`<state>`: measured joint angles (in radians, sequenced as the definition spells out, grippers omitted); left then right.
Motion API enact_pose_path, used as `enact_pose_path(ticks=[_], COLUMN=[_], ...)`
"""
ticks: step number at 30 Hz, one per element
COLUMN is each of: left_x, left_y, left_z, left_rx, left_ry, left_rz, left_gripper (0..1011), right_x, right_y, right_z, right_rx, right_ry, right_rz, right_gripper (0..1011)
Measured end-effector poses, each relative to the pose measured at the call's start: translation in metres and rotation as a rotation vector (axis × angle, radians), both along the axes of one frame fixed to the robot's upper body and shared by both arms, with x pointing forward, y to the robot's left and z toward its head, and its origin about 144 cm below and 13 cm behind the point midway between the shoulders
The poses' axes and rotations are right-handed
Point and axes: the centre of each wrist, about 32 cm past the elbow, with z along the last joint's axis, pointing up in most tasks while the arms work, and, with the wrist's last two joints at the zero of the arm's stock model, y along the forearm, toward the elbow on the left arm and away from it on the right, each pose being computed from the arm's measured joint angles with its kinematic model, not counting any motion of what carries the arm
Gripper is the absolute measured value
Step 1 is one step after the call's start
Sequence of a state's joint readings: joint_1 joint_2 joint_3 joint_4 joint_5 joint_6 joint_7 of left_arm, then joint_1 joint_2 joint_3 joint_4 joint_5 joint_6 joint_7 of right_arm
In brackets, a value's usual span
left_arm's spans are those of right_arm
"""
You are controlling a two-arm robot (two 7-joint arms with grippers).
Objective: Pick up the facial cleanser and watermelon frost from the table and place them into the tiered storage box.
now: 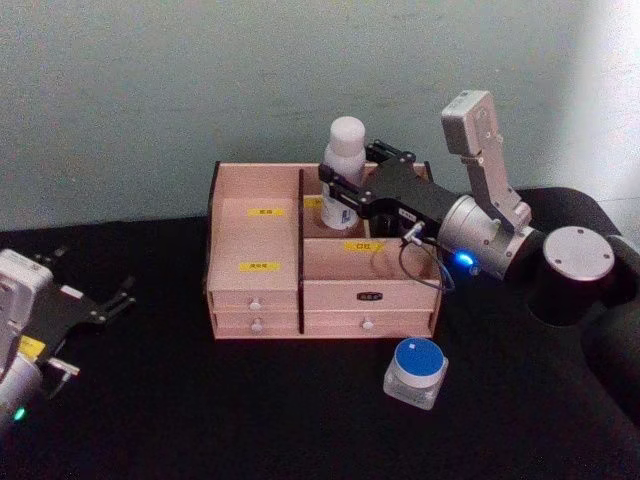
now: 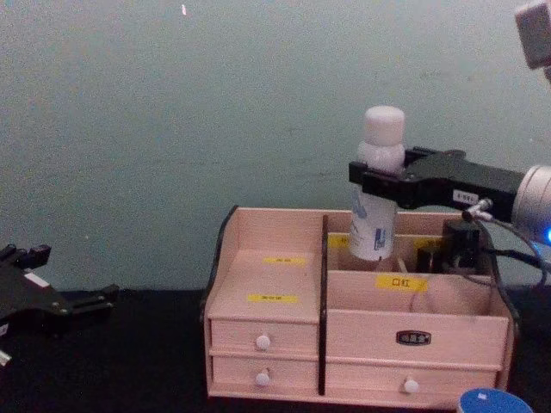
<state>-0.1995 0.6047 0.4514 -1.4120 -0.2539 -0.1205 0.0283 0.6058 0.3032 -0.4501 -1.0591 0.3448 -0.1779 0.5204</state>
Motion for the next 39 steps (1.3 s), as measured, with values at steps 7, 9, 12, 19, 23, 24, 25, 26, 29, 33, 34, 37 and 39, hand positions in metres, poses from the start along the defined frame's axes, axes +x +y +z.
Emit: enact_pose_path(ticks=[7,9,12,19,23,24,25,26,29,33,34,37,39], left_x=[0.0,0.0,0.0,0.0,0.0,0.0,0.0,0.0,0.0,0.0,0.0,0.0,0.0], left_y=[0.0,0.0,0.0,0.0,0.0,0.0,0.0,0.0,0.0,0.0,0.0,0.0,0.0], left_z=[0.0,0.0,0.0,0.0,0.0,0.0,0.0,0.0,0.0,0.0,0.0,0.0,0.0], left_rx=[0.0,0.0,0.0,0.0,0.0,0.0,0.0,0.0,0.0,0.0,0.0,0.0,0.0], left_ry=[0.0,0.0,0.0,0.0,0.0,0.0,0.0,0.0,0.0,0.0,0.0,0.0,0.0], left_rz=[0.0,0.0,0.0,0.0,0.0,0.0,0.0,0.0,0.0,0.0,0.0,0.0,0.0], left_gripper=[1001,1001,1001,1001,1001,1001,1001,1001,1001,1001,1001,1001,1001], right_x=[0.006,0.007,0.008,0.011,0.011,0.012,0.012,0.012,0.012,0.013,0.013,0.013,0.013], right_y=[0.002,0.003,0.004,0.006,0.007,0.007,0.007,0.007,0.007,0.007,0.007,0.006,0.006], right_z=[-0.006,-0.008,-0.01,-0.016,-0.019,-0.019,-0.02,-0.02,-0.021,-0.022,-0.022,-0.022,-0.022], right_rx=[-0.007,-0.011,-0.016,-0.035,-0.048,-0.05,-0.055,-0.057,-0.064,-0.065,-0.065,-0.065,-0.065], right_ry=[0.018,0.019,0.023,0.056,0.078,0.082,0.091,0.095,0.107,0.12,0.123,0.128,0.128], right_rz=[-0.014,-0.016,-0.019,-0.022,-0.026,-0.027,-0.029,-0.029,-0.033,-0.038,-0.038,-0.036,-0.036], right_gripper=[590,589,589,590,590,589,590,589,590,590,590,589,589])
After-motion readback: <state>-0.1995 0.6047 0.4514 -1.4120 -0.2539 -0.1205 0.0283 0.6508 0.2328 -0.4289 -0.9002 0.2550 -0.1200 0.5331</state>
